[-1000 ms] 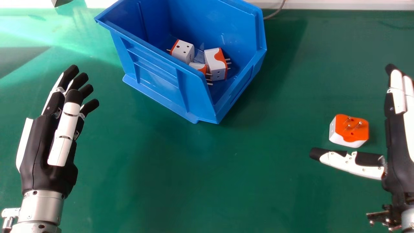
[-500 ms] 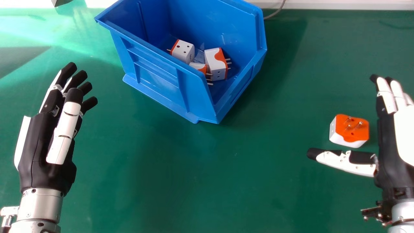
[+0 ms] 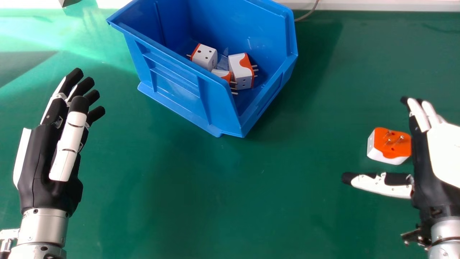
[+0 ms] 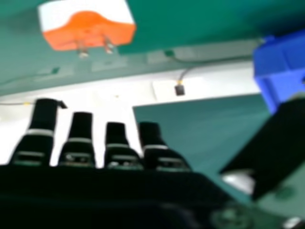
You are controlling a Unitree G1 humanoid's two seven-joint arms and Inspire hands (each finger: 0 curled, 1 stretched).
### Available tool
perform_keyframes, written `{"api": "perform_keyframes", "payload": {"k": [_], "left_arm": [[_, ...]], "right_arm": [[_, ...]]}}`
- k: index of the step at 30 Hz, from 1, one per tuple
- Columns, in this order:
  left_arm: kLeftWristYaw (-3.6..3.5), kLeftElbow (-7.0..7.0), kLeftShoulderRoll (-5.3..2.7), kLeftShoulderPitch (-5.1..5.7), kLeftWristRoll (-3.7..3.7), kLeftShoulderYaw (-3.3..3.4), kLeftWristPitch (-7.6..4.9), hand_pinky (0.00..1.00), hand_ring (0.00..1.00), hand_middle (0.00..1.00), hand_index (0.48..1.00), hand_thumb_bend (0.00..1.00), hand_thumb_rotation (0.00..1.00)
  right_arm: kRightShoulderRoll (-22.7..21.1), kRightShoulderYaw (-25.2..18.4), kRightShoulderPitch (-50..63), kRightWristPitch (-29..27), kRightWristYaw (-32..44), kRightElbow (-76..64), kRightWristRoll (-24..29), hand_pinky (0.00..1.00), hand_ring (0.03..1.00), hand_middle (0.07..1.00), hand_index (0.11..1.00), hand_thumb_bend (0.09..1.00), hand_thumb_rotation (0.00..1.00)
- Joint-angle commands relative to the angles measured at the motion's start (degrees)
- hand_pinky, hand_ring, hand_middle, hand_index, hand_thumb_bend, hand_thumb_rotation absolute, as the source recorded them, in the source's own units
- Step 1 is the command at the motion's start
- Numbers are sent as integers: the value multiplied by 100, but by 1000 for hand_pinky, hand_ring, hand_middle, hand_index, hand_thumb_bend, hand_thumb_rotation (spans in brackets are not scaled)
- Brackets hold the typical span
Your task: Pick all objects and put in blue box
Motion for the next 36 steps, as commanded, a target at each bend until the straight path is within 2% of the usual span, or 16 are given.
{"api": "perform_keyframes", "payload": {"k": [1,6,10,17,24,30,33,36], "left_arm": [[26,-182,77,0,35,39,4,856,889,899,892,634,718],[16,-241,107,-15,24,28,64,839,881,892,884,641,714],[70,-311,104,-17,60,32,109,827,874,887,878,650,713],[63,-434,99,-9,-7,43,195,803,861,879,871,637,715],[128,-603,91,26,77,14,320,789,854,874,865,643,710],[177,-751,80,44,88,-8,405,761,840,863,850,650,704],[198,-827,82,52,64,-22,489,751,835,859,845,648,701],[211,-892,79,65,84,-35,526,744,832,856,843,651,696]], "right_arm": [[-226,-149,-101,-97,-85,85,119,764,886,926,890,942,415],[-508,-175,-294,-99,-98,434,270,763,880,915,877,941,380],[-662,-136,-489,-107,-132,784,366,773,883,916,876,932,358],[-907,-113,-879,-142,-176,1410,575,769,875,904,864,931,315],[-1134,-69,-1255,-134,-167,1847,715,770,870,897,855,917,282],[-1262,83,-1601,-26,-9,2158,756,777,871,893,852,893,275],[-1353,159,-1819,-36,35,2390,803,779,870,892,851,888,266],[-1450,221,-2008,-54,125,2610,891,797,878,896,855,876,256]]}}
